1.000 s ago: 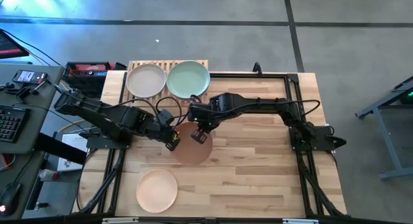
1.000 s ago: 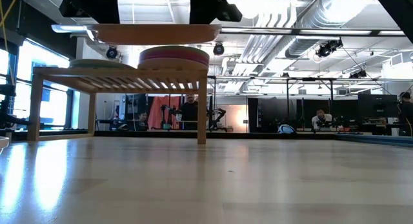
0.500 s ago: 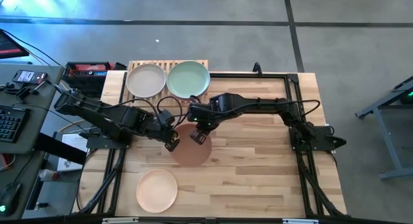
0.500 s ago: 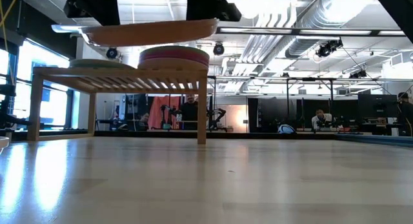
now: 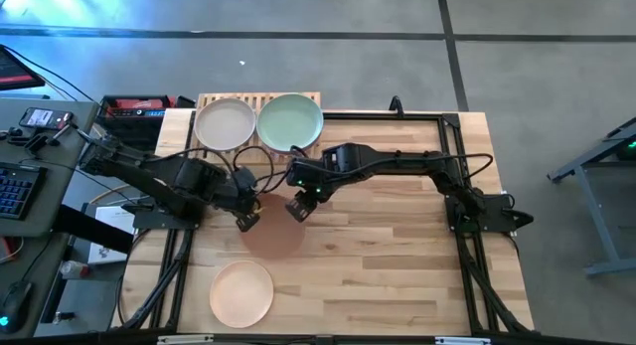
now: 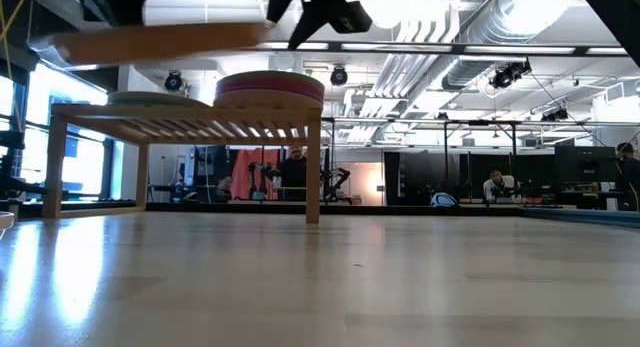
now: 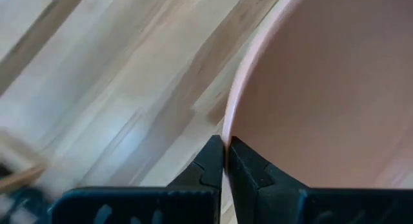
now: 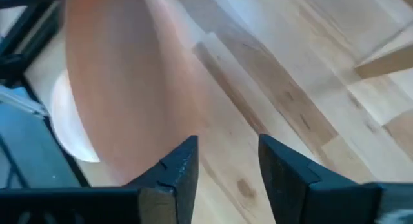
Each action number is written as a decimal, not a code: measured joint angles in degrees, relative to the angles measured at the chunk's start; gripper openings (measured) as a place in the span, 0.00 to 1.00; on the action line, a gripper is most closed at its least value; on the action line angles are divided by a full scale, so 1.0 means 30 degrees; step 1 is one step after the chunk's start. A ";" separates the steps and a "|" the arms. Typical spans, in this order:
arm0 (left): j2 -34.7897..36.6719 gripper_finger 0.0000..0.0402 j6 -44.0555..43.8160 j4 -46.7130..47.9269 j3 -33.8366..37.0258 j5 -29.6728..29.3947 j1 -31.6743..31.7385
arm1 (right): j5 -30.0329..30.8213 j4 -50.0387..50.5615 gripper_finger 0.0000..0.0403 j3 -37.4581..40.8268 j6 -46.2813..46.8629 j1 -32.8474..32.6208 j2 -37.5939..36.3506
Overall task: Place and stack plates onto a shelf
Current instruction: Stack the brown plate on top of the gray plate on the shelf, then stack the light orange plate on top of the brown plate on the shelf
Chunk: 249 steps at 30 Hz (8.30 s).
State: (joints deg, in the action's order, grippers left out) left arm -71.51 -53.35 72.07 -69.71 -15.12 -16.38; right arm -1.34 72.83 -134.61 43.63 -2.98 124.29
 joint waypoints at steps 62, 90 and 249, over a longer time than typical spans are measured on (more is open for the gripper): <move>0.2254 0.01 0.1338 0.5790 -0.6397 -0.1987 2.2179 | 0.1009 -0.1392 0.33 0.0000 -1.7729 0.5171 0.0000; 0.1045 0.01 0.3139 0.5984 -0.6404 -0.0151 2.4920 | 0.0626 0.1561 0.33 0.0000 -1.6406 0.3586 0.0000; 0.4160 0.13 0.4930 0.3795 0.0142 0.7514 0.0285 | 0.3280 0.2265 0.33 0.0015 0.4844 -0.5691 0.0000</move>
State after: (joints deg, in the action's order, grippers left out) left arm -59.03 -38.56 83.45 -69.29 7.42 -15.53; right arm 8.50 79.63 -134.56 58.17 -20.06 124.29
